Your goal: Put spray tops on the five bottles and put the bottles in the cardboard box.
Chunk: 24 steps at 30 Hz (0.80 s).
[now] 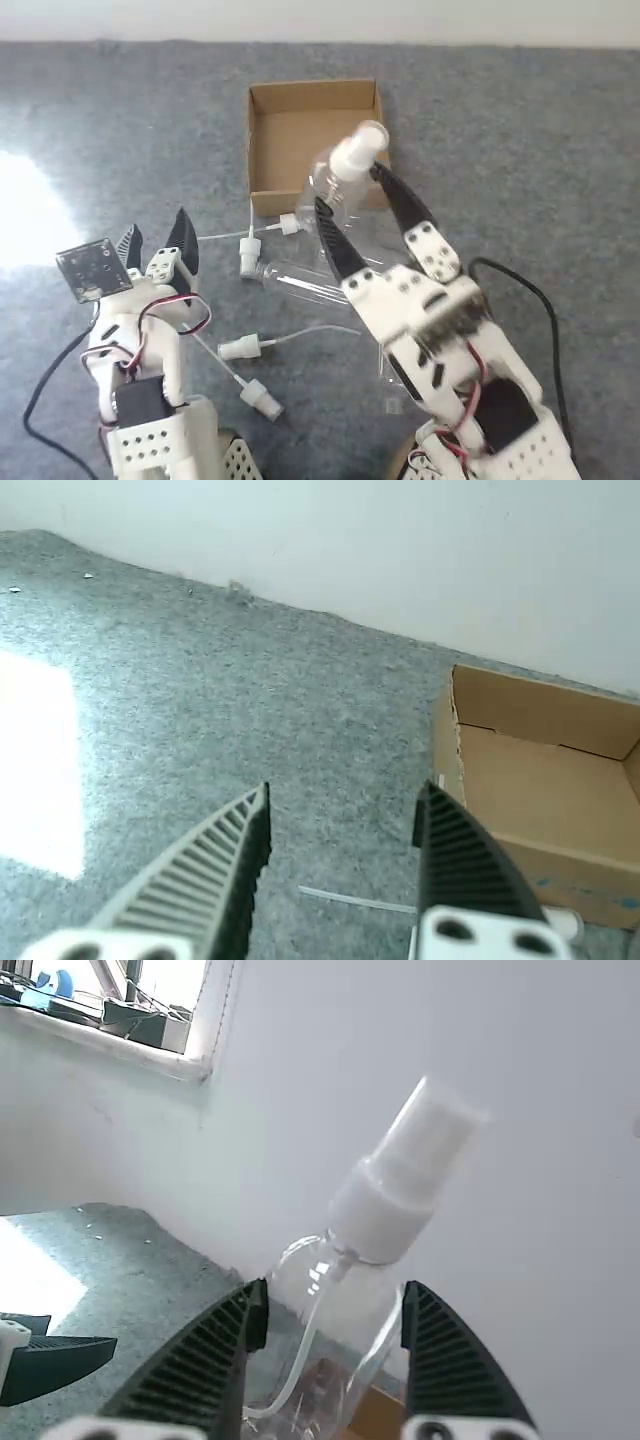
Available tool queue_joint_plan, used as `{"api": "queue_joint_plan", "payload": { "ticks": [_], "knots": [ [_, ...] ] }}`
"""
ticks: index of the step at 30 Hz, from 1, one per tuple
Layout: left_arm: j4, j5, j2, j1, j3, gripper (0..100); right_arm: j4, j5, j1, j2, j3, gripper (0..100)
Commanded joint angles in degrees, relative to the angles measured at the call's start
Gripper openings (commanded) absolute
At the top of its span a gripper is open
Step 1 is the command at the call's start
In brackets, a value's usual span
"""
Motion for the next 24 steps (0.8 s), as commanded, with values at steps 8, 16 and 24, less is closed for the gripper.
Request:
{"api": "queue_joint_plan", "payload": {
  "ticks": [8, 16, 24],
  "knots": [
    [-1.58, -0.09, -0.62, -0.44, -0.40, 22, -14.73, -0.18, 0.75, 20.18, -7.56, 10.1],
    [-0.18, -0.09, -0.62, -0.44, -0.48, 22, -21.41, -0.18, 0.75, 37.14, -14.86, 10.2],
    [-0.18, -0.09, -0.62, -0.44, -0.48, 22, -32.92, -0.18, 4.26, 54.73, -20.31, 10.2]
  ]
}}
